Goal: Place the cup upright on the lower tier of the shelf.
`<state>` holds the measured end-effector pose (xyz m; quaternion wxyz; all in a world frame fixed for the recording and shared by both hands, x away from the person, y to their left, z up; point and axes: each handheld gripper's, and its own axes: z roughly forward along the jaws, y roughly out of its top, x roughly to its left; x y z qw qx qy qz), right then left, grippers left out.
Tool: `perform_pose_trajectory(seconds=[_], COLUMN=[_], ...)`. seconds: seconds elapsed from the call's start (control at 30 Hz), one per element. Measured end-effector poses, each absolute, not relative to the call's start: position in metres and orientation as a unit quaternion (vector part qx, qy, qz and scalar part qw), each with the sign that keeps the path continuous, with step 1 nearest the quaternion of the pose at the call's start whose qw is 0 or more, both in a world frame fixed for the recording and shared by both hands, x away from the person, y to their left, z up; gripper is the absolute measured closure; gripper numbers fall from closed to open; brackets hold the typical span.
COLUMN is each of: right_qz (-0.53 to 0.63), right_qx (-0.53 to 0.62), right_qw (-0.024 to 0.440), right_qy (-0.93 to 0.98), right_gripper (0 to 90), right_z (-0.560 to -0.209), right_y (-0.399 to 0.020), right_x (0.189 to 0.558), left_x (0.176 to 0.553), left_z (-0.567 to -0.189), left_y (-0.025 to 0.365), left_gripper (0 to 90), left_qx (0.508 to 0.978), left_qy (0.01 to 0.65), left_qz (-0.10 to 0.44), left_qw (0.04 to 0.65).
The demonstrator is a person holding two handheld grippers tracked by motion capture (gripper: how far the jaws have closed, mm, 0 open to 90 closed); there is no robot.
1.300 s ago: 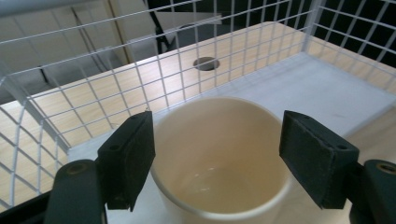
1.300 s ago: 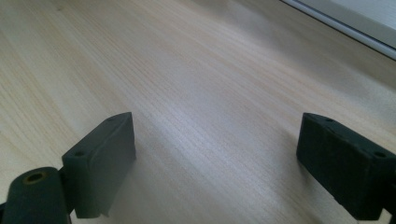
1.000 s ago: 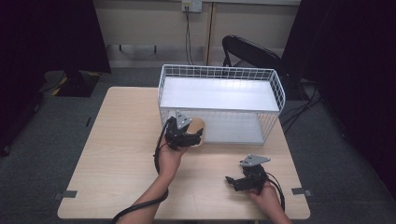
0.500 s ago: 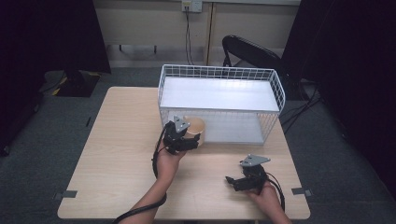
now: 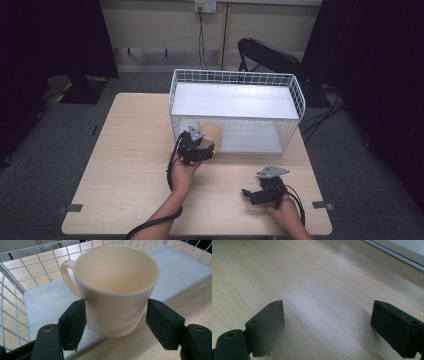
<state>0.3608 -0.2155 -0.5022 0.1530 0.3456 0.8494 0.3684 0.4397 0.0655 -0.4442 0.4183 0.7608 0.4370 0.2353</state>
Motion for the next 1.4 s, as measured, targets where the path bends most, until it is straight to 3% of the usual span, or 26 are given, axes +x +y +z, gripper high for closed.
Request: perform_pose_trajectory(seconds=[0.6, 0.93, 1.4], right_qz=[0.368, 0.368, 0.368], right_qx=[0.345, 0.345, 0.345], right_qw=[0.153, 0.153, 0.153], right_qy=[0.849, 0.849, 0.85], right_gripper=[11.1, 11.1, 11.1], right_z=[-0.502, -0.502, -0.502], right_y=[-0.215, -0.215, -0.216], right_x=[0.361, 0.361, 0.361], left_x=[0.455, 0.462, 0.45], left_z=[-0.452, -0.455, -0.449], left_y=[0.054, 0.051, 0.051], left_gripper=[49.3, 52.4, 24.9], left_qx=[0.758, 0.759, 0.77], left_qy=[0.447, 0.451, 0.426], left_qz=[0.234, 0.238, 0.216], left_qw=[0.413, 0.406, 0.423])
